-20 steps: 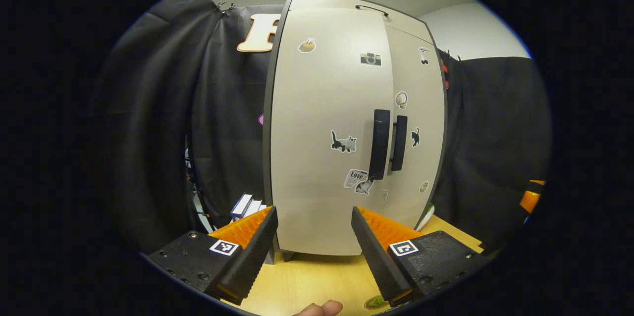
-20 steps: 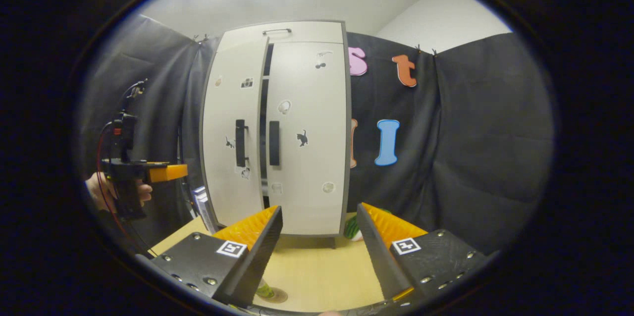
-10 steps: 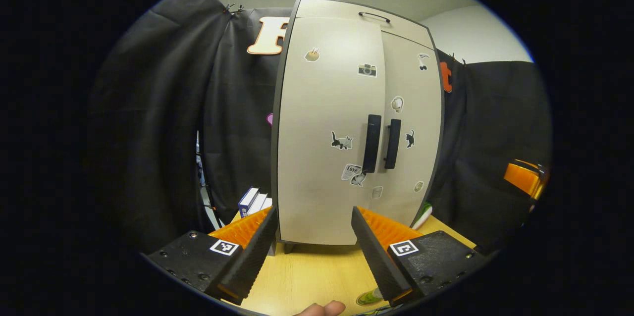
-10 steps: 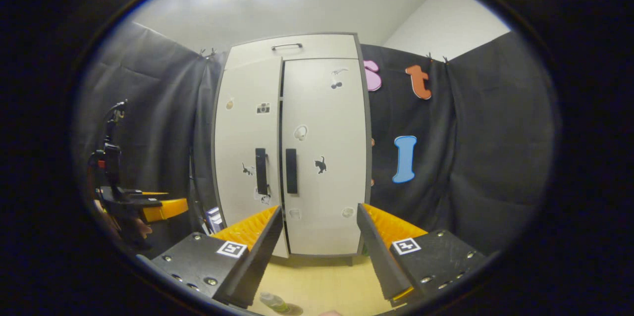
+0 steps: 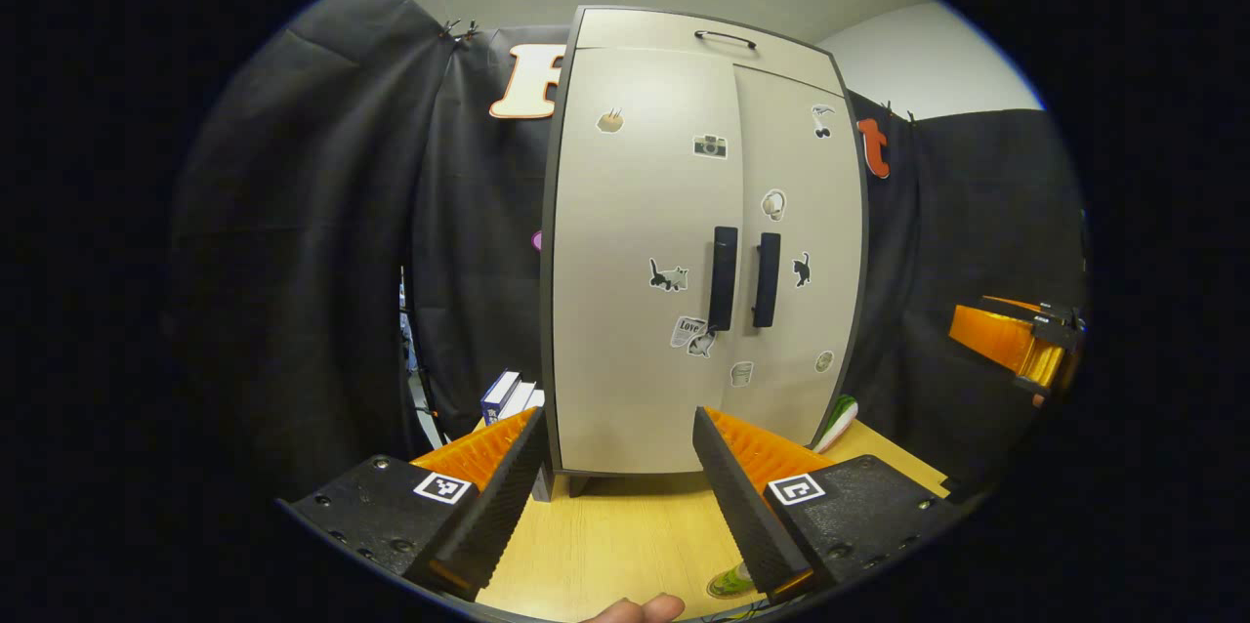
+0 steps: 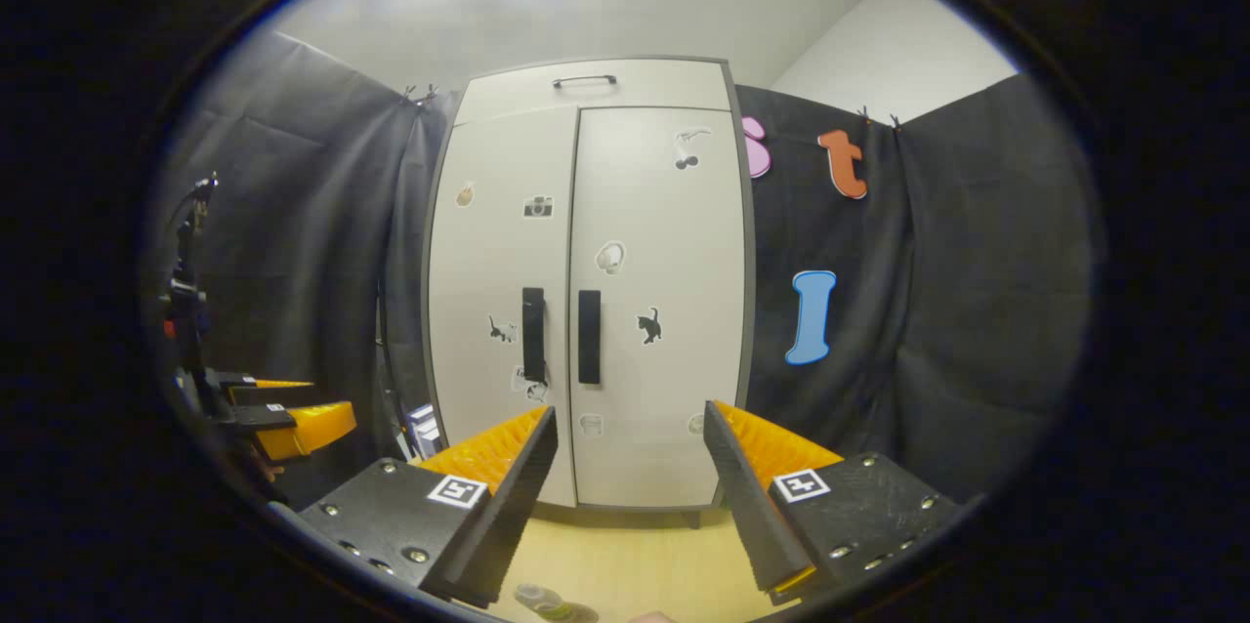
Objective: Grasp the bottle in the cabinet with the left hand and place it on the coaster, then close the right door with the right hand and the left door with the left hand.
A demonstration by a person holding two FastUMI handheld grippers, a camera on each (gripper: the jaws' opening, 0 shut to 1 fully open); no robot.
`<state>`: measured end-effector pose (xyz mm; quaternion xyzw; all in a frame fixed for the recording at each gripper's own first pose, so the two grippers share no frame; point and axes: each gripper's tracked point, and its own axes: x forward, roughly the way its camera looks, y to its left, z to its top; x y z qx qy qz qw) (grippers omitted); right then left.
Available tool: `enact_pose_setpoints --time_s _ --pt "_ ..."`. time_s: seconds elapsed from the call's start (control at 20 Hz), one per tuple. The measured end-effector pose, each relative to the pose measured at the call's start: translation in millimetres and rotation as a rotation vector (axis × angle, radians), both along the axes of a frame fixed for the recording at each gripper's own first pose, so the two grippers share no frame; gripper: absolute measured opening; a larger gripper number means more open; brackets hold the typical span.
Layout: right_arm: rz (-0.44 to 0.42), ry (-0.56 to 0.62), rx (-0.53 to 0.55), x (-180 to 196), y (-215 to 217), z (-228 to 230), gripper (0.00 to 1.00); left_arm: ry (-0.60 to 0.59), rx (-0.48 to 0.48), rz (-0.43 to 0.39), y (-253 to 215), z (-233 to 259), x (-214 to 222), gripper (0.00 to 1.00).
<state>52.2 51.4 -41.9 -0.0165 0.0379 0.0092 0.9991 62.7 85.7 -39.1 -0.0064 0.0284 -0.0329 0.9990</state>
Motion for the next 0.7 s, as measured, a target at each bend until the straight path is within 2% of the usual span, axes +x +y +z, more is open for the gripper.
enact_pose_setpoints --time_s 0.1,0.2,0.25,0.3,0.35,0.4,0.45,0.55,0.6,0.7 --pt "0.002 0.002 -0.010 2.8 3.4 -4.2 0.91 -0.014 0.003 0.000 0.1 4.8 -0.3 0.91" --pt "0.004 0.008 -0.020 4.5 5.7 -8.4 0.91 -0.030 0.006 0.003 1.6 10.0 -0.8 0.95" --pt "0.000 0.009 -0.023 5.1 5.8 -9.7 0.91 -0.043 0.011 0.003 2.2 13.1 -0.7 0.90" --pt "-0.002 0.007 -0.022 5.8 6.5 -10.2 0.88 -0.061 0.017 0.006 3.7 17.1 -0.7 0.95" --pt "-0.001 0.006 -0.020 6.7 7.9 -11.1 0.91 -0.076 0.022 0.005 3.4 19.9 0.2 0.95" --pt "-0.003 0.009 -0.019 8.0 8.6 -13.1 0.88 -0.082 0.030 0.001 2.0 20.3 0.8 0.90" --pt "-0.009 0.013 -0.021 8.9 8.3 -14.9 0.91 -0.084 0.037 -0.004 1.0 19.3 1.9 0.95" --pt "-0.025 0.021 -0.025 9.6 6.8 -18.1 0.91 -0.086 0.044 -0.018 -1.4 18.0 3.8 0.95" --pt "-0.030 0.021 -0.024 10.7 7.1 -18.9 0.88 -0.083 0.041 -0.029 -2.9 16.9 6.0 0.95" --pt "-0.039 0.017 -0.021 11.5 8.4 -19.7 0.91 -0.079 0.024 -0.048 -4.8 14.9 9.5 0.95"
